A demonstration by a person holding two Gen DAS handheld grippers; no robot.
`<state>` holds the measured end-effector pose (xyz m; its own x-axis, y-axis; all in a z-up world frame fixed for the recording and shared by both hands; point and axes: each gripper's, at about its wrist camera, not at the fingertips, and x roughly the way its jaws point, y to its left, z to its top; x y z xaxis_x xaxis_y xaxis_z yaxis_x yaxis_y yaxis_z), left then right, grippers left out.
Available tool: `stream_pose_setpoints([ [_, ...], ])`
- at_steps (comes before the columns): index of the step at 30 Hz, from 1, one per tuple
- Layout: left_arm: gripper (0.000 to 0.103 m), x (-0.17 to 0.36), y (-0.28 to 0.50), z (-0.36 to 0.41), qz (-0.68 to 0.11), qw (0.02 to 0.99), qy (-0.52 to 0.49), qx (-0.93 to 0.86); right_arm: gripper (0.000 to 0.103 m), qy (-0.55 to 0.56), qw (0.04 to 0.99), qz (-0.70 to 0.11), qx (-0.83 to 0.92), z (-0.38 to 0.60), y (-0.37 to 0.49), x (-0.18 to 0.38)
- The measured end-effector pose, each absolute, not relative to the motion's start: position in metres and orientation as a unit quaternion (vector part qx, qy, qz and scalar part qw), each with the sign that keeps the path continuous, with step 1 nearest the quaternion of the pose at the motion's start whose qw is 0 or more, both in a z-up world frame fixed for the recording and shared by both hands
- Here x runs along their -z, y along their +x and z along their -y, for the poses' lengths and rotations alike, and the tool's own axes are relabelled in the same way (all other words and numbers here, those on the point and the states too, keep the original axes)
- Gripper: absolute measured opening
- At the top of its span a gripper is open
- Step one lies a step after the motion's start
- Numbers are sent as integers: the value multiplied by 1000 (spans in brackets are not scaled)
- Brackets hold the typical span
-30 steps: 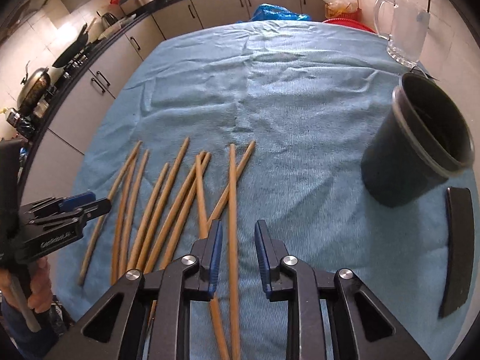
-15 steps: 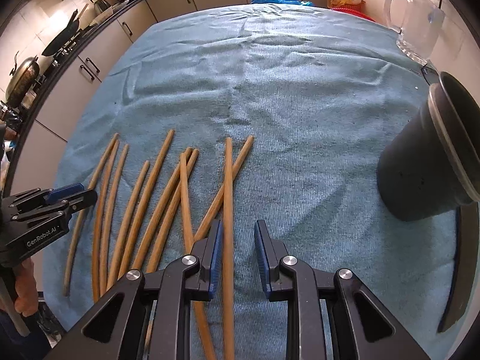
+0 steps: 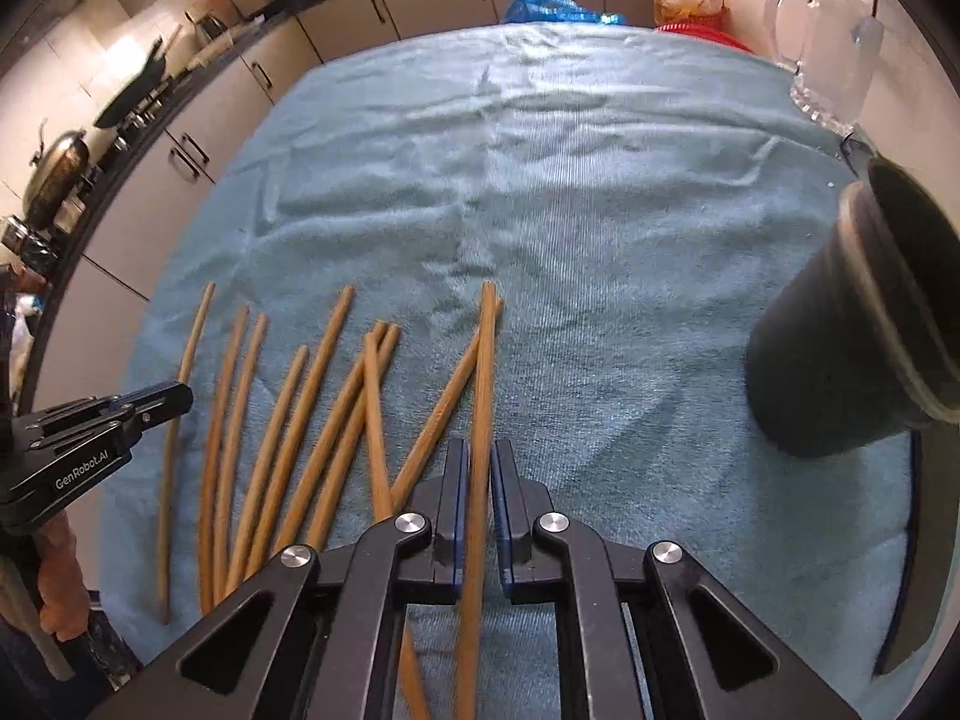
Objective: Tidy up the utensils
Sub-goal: 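Lift the chopstick upright with the left tool and carry it over the grey cup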
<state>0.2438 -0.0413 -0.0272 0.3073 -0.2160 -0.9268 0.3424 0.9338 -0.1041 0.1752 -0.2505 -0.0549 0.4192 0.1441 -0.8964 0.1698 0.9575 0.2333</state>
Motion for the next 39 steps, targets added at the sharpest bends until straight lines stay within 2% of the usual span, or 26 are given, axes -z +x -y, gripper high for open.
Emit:
stream_pose_setpoints([
  [15, 7, -51, 198, 27, -473, 859, 23, 198, 8, 143, 910, -388, 3, 253, 107, -29],
  [22, 7, -75, 180, 25, -435, 878, 30, 198, 8, 149, 923, -354, 6, 255, 91, -47],
  [39, 7, -114, 174, 39, -403, 890, 28, 211, 8, 158, 934, -319, 23, 271, 72, -71],
])
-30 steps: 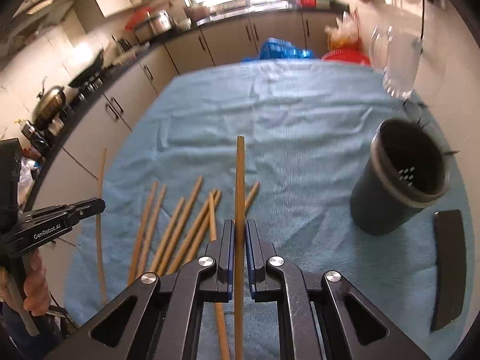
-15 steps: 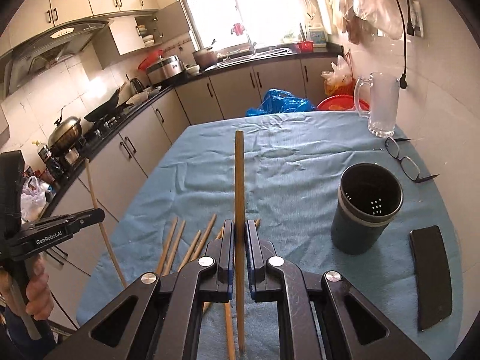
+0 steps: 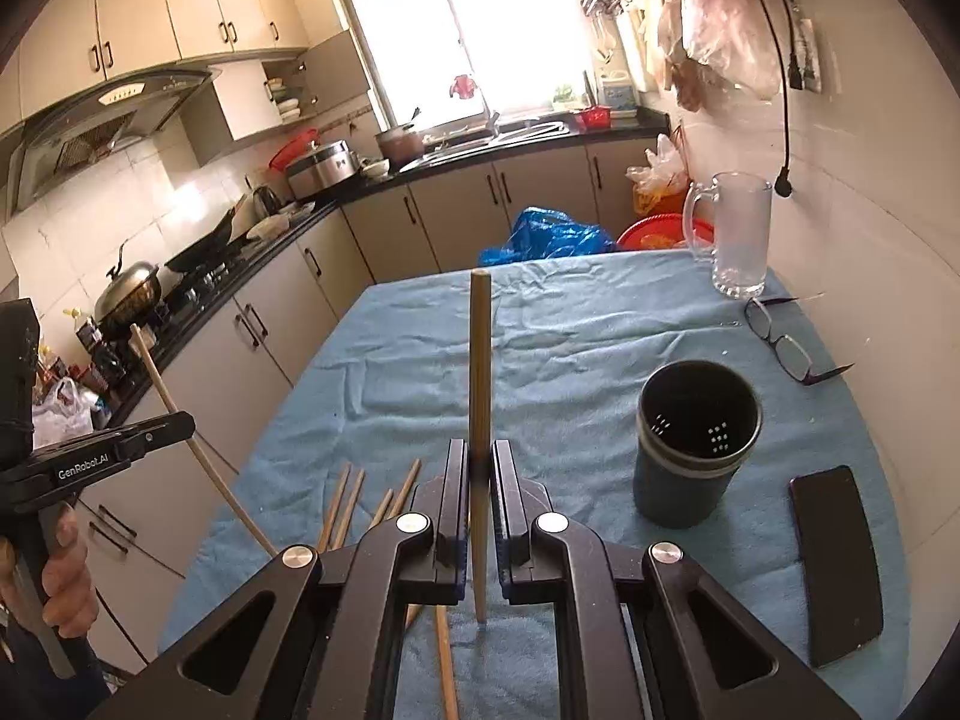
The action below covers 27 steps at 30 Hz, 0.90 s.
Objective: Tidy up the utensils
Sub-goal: 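Lift the chopstick upright with the left tool and carry it over the grey cup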
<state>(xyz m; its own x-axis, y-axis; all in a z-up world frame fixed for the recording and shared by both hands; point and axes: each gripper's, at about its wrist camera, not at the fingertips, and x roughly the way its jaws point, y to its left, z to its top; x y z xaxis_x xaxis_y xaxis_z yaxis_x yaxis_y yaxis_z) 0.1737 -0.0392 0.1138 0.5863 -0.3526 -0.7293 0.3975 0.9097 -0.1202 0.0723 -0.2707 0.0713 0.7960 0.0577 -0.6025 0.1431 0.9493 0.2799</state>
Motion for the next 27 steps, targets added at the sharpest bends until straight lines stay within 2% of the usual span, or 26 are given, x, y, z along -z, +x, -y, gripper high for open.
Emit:
stream_pose_setpoints([
  [27, 7, -172, 160, 147, -385, 873, 42, 297, 8, 245, 944, -204, 89, 384, -4, -142],
])
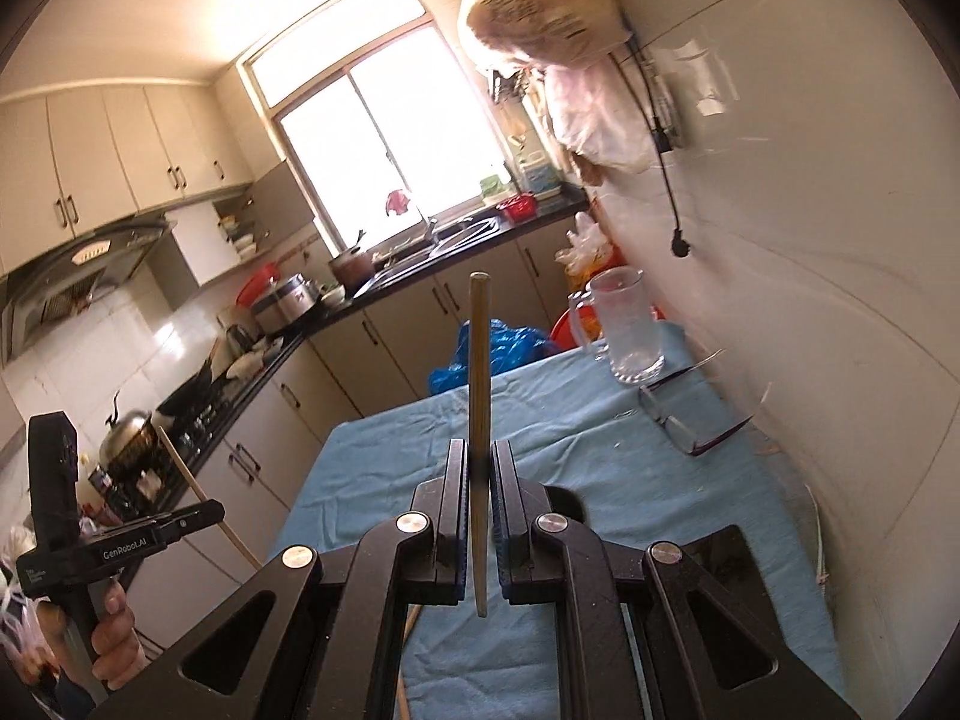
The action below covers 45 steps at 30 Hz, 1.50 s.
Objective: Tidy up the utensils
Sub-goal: 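Lift the chopstick upright with the left tool and carry it over the grey cup, then lower the chopstick into the grey cup and open the left tool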
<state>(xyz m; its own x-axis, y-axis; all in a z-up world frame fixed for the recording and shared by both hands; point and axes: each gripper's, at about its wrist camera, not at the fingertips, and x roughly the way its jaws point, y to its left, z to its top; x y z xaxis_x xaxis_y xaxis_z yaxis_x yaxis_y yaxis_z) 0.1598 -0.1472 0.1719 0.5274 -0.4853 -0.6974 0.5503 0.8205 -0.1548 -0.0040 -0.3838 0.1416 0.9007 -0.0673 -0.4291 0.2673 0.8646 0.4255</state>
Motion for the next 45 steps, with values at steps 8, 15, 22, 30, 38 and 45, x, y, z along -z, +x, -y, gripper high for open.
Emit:
stream_pose_setpoints([
  [8, 7, -190, 163, 194, -379, 863, 35, 331, 8, 257, 942, -187, 105, 409, -10, -154],
  [15, 7, -200, 170, 240, -368, 856, 18, 362, 8, 258, 941, -184, 118, 425, 6, -160],
  [22, 7, -182, 197, 286, -376, 850, 1, 370, 8, 253, 938, -198, 130, 438, 30, -149],
  [30, 7, -137, 222, 310, -404, 843, 7, 354, 8, 264, 926, -238, 131, 450, 60, -114],
  [38, 7, -103, 234, 319, -429, 832, 18, 352, 8, 276, 910, -286, 118, 452, 86, -75],
  [45, 7, -94, 235, 322, -432, 830, 28, 352, 10, 274, 905, -305, 111, 449, 99, -62],
])
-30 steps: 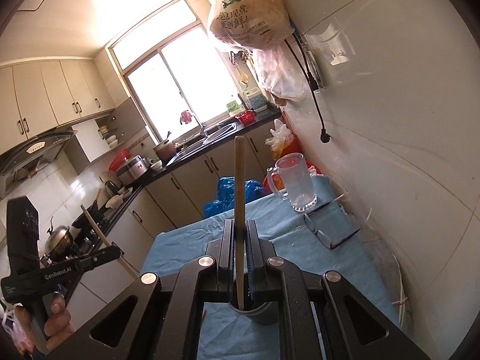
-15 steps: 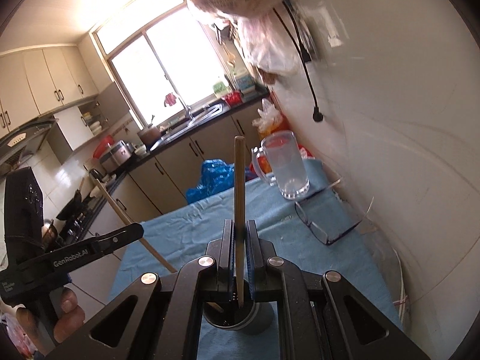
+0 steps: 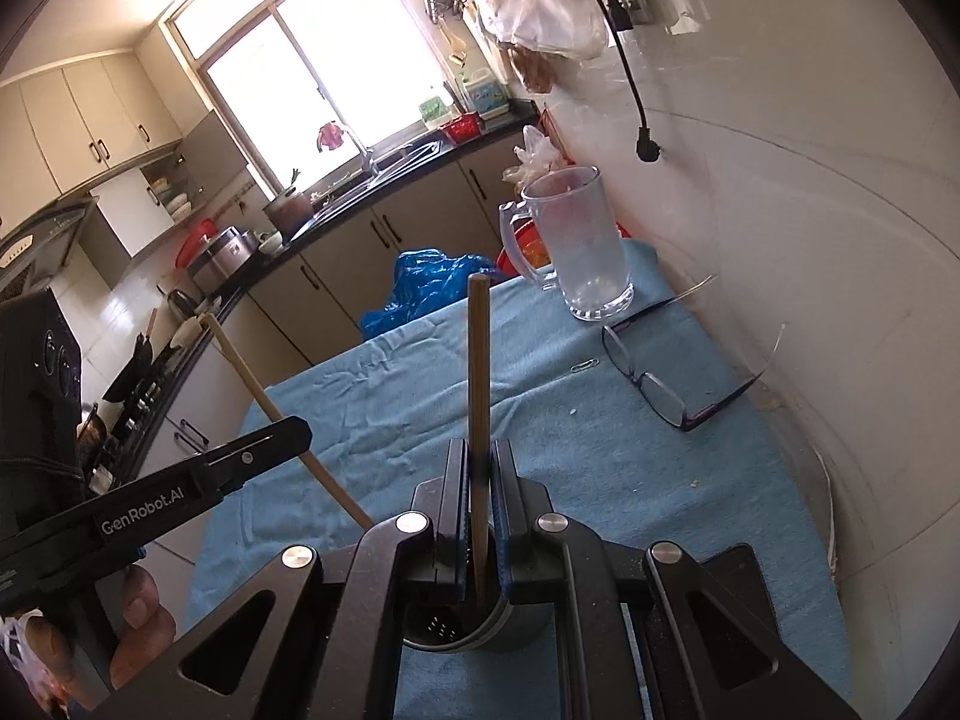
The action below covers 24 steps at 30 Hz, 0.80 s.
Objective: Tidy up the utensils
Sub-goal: 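Lower the chopstick into the grey cup and open the left tool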
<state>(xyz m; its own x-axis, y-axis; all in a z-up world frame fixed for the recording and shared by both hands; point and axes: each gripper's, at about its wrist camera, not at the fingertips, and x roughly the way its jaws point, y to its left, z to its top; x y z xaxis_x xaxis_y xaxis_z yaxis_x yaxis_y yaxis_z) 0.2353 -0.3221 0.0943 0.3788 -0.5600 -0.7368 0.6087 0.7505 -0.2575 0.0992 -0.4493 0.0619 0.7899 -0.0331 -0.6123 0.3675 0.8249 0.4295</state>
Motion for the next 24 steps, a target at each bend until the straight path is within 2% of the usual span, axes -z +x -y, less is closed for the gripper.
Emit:
stream_pose_setpoints([
  [5, 8, -94, 237, 319, -433, 830, 25, 351, 11, 269, 908, -301, 111, 448, 97, -65],
  [7, 15, -95, 236, 318, -432, 830, 24, 351, 19, 267, 910, -298, 110, 446, 94, -68],
  [8, 24, -96, 236, 317, -430, 832, 23, 351, 25, 268, 910, -296, 110, 446, 93, -69],
  [9, 29, -98, 235, 315, -426, 834, 22, 350, 27, 267, 911, -292, 112, 446, 91, -71],
  [24, 36, -125, 207, 269, -398, 849, 5, 347, 29, 267, 923, -241, 139, 430, 24, -94],
])
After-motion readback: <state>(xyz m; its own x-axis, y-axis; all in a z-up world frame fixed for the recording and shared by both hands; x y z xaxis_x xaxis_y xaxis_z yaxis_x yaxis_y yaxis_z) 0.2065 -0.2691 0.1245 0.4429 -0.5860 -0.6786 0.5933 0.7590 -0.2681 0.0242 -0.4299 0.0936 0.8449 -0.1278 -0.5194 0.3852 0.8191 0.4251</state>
